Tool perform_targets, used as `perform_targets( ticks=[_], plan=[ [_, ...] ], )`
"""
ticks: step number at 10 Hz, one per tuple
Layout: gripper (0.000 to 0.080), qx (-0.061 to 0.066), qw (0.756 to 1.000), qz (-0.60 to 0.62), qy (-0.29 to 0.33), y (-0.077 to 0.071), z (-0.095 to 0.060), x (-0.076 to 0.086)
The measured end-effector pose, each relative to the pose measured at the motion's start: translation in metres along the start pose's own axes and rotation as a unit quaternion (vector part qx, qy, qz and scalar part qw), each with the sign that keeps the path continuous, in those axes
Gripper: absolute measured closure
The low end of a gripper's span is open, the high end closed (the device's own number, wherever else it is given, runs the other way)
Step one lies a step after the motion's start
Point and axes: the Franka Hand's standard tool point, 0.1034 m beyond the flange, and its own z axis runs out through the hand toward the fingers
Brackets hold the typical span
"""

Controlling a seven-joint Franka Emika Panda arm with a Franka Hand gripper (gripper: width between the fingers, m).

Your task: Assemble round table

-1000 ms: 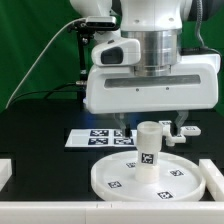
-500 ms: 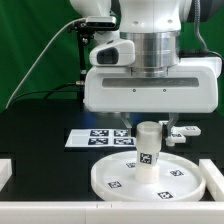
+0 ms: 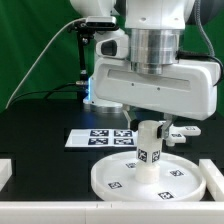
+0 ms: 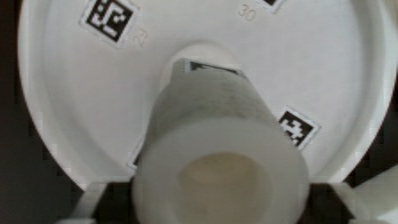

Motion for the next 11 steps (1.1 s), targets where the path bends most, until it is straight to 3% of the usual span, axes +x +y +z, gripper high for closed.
perform_targets(
  ticks=[2, 5, 8, 9, 11],
  plan=[
    [0.0402, 0.038, 0.992, 0.122, 0.006, -0.0018, -0.0008, 0.0005],
    [0.0402, 0.058, 0.975, 0.214, 0.000, 0.0014, -0.0002, 0.0031],
    [0.0402, 0.058, 0.975, 0.214, -0.003, 0.0018, 0.0007, 0.0035],
    [0.0204, 0.057, 0.980, 0.192, -0.002, 0.0017, 0.0010, 0.0032],
    [0.0167, 0.053, 0.998, 0.039, 0.004, -0.0018, 0.0060, -0.0022]
  ],
)
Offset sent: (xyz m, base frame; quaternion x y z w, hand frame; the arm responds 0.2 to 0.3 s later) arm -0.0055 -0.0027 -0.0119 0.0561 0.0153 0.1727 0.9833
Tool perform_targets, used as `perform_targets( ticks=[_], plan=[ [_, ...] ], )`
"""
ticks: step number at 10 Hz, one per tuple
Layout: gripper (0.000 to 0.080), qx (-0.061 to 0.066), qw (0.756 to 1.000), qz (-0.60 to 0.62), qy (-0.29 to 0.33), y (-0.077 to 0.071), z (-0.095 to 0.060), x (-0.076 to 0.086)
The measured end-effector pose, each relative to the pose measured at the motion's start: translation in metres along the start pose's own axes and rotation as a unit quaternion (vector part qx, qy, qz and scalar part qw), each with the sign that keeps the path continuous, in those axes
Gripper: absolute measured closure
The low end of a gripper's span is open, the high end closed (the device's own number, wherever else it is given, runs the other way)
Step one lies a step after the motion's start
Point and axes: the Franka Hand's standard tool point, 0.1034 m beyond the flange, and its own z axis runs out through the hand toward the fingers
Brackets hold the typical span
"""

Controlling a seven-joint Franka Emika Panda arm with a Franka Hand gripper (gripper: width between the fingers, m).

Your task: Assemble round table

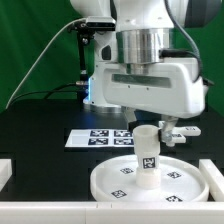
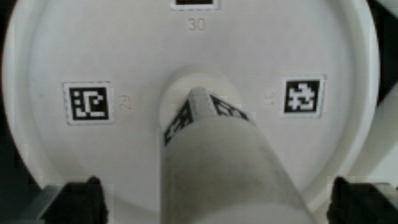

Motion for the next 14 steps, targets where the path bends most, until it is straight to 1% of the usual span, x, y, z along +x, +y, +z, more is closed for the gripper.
perform_targets(
  ticks=[1, 3, 4, 5, 6, 7, 9, 10, 11, 12, 14],
  plan=[
    [0.0153, -0.002, 0.996, -0.086, 0.000, 0.0005, 0.0002, 0.0000],
    [0.0151, -0.001, 0.990, -0.140, 0.000, 0.0007, 0.0004, 0.0001],
    [0.0151, -0.001, 0.983, -0.184, 0.000, 0.0009, 0.0005, 0.0001],
    [0.0151, -0.006, 0.967, -0.254, 0.002, 0.0003, 0.0008, 0.0003],
    [0.0151, -0.010, 0.942, -0.337, 0.005, -0.0016, 0.0021, 0.0018],
    [0.0151, -0.011, 0.927, -0.374, 0.005, 0.0003, 0.0038, 0.0052],
    [0.0160, -0.010, 0.932, -0.362, 0.004, -0.0003, 0.0041, 0.0039],
    [0.0317, -0.010, 0.935, -0.355, 0.004, -0.0001, 0.0043, 0.0041],
    [0.0397, -0.010, 0.939, -0.343, 0.005, -0.0001, 0.0042, 0.0041],
    [0.0397, -0.009, 0.954, -0.300, 0.005, 0.0002, 0.0043, 0.0044],
    [0.0397, -0.009, 0.968, -0.252, 0.005, 0.0008, 0.0046, 0.0045]
  ],
)
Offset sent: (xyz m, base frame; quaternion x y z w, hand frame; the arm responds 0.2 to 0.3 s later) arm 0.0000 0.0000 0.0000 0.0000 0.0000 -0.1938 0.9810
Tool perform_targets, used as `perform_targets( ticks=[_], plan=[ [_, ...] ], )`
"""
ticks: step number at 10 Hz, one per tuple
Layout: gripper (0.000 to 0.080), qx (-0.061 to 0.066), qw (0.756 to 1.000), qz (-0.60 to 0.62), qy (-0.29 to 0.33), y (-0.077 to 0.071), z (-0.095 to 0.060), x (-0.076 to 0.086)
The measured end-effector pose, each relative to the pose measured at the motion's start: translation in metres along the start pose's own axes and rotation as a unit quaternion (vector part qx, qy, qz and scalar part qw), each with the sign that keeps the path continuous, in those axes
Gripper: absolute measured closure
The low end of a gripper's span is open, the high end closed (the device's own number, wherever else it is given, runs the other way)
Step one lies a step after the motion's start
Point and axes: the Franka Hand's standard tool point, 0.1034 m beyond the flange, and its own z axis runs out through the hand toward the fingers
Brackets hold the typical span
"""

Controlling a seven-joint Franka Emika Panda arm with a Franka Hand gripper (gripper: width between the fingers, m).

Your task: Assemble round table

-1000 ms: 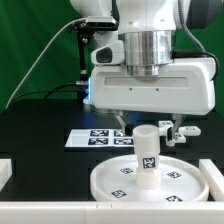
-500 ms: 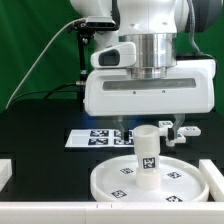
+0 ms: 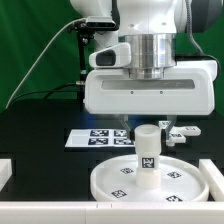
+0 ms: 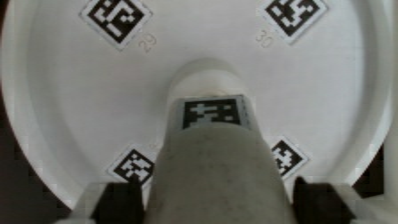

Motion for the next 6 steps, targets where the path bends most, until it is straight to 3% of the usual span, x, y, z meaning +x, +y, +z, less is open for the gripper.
perform_targets(
  ticks=[2, 3, 5, 6],
  plan=[
    [0.0397, -0.006, 0.986, 0.164, 0.004, 0.0006, 0.0004, -0.0015],
    [0.0397, -0.001, 0.972, 0.236, 0.002, 0.0014, 0.0007, -0.0015],
    [0.0397, 0.012, 0.921, 0.389, -0.003, 0.0022, 0.0010, -0.0027],
    [0.0397, 0.026, 0.885, 0.465, -0.009, 0.0031, 0.0007, -0.0042]
  ],
)
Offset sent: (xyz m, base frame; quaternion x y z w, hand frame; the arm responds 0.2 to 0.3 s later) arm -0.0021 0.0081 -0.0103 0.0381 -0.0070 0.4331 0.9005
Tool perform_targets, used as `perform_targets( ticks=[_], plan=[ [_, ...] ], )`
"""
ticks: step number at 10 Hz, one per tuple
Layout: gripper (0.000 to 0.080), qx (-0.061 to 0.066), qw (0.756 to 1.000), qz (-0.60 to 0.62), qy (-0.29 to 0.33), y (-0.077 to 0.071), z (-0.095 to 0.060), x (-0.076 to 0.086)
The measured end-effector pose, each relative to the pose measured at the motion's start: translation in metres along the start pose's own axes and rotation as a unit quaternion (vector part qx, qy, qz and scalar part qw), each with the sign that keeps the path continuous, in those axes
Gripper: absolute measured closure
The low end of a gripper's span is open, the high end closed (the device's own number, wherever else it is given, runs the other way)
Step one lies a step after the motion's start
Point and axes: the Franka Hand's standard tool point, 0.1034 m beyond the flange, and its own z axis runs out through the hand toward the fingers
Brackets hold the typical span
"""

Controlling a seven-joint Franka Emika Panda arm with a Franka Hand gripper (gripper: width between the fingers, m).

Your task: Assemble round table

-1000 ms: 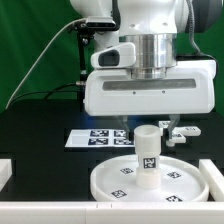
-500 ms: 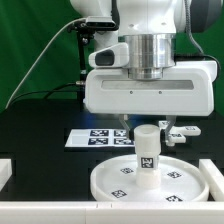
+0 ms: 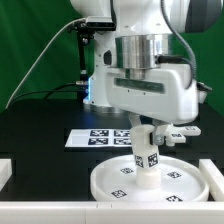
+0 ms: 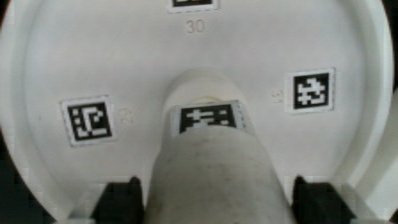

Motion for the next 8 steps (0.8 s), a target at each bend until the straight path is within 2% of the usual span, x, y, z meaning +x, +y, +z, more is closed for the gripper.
perform_targets(
  ticks=[1, 4, 5, 6, 7, 8],
  plan=[
    [0.0397, 0.007, 0.999, 0.042, -0.008, 0.0010, -0.0001, -0.0013],
    [0.0396, 0.006, 0.995, 0.098, -0.010, -0.0005, 0.0003, -0.0078],
    [0.0235, 0.005, 0.996, 0.093, -0.010, -0.0002, 0.0011, -0.0080],
    [0.0235, 0.006, 0.999, 0.041, -0.008, -0.0003, 0.0014, -0.0074],
    [0.0166, 0.008, 0.999, -0.043, -0.006, -0.0001, 0.0022, -0.0068],
    [0.0166, 0.011, 0.990, -0.138, -0.001, 0.0004, 0.0045, -0.0055]
  ],
)
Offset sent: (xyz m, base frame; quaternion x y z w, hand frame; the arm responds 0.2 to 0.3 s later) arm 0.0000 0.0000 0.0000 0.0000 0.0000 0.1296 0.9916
